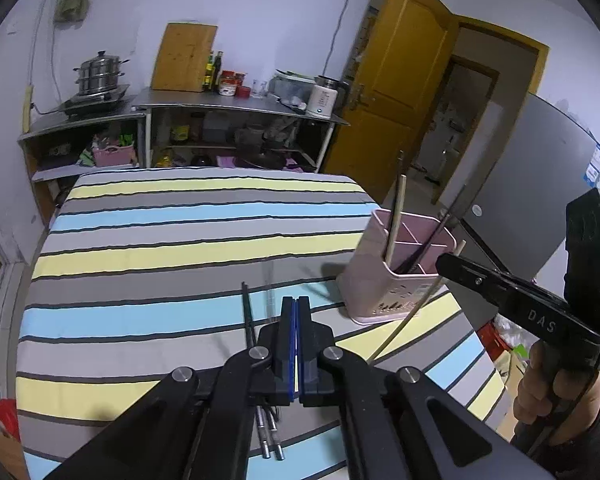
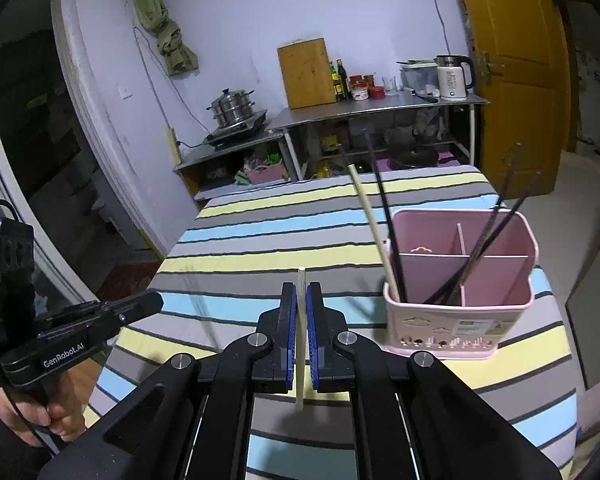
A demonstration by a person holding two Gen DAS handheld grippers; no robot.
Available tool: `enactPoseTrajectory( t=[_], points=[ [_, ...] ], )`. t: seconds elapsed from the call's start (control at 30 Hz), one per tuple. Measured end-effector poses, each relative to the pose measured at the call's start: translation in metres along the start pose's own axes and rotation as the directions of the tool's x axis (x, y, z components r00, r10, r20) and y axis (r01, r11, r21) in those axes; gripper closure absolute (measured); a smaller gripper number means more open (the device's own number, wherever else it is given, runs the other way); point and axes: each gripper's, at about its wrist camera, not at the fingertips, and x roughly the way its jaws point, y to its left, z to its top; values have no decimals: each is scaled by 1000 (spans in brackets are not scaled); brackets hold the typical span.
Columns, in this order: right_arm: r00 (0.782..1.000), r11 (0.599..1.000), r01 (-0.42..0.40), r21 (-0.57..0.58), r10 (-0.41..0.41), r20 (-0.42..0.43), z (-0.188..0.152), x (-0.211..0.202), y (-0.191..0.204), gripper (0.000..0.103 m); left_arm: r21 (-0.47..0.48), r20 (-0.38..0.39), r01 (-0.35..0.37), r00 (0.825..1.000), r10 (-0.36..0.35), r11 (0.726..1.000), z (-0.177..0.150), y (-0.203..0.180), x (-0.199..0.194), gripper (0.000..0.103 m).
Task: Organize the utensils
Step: 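Lift both held chopsticks upright and carry them toward the pink holder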
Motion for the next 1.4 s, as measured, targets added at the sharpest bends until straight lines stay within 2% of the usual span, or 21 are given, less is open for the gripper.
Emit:
enactPoseTrajectory(
  t=[0.17,0.37,0.5,0.77,0.9,1.17,1.4],
  points=[
    [1000,1000,6,15,-6,-2,-2,-2,-9,98,-9,-4,6,1000,-6,1000,-3,1,8,103],
    [1000,1000,8,26,-8,-3,-3,-2,-18,98,-63,-60,9,998,-12,998,-6,14,35,103],
    [1000,1000,15,28,-15,2,-2,-5,-21,98,-119,-121,47,991,-62,992,-9,21,66,97],
    [999,998,39,49,-40,16,-3,-17,-43,98,-133,-208,49,975,-76,990,-10,9,131,86],
    [998,996,51,67,-53,23,-5,-23,-55,98,-147,-240,31,968,-66,989,-12,4,161,83],
    [997,992,69,102,-72,23,-8,-26,-78,98,-156,-264,-33,965,-9,987,-11,-1,209,82],
    [997,989,77,127,-81,22,-10,-26,-94,98,-111,-322,-108,944,67,988,-16,-11,245,82]
  ],
)
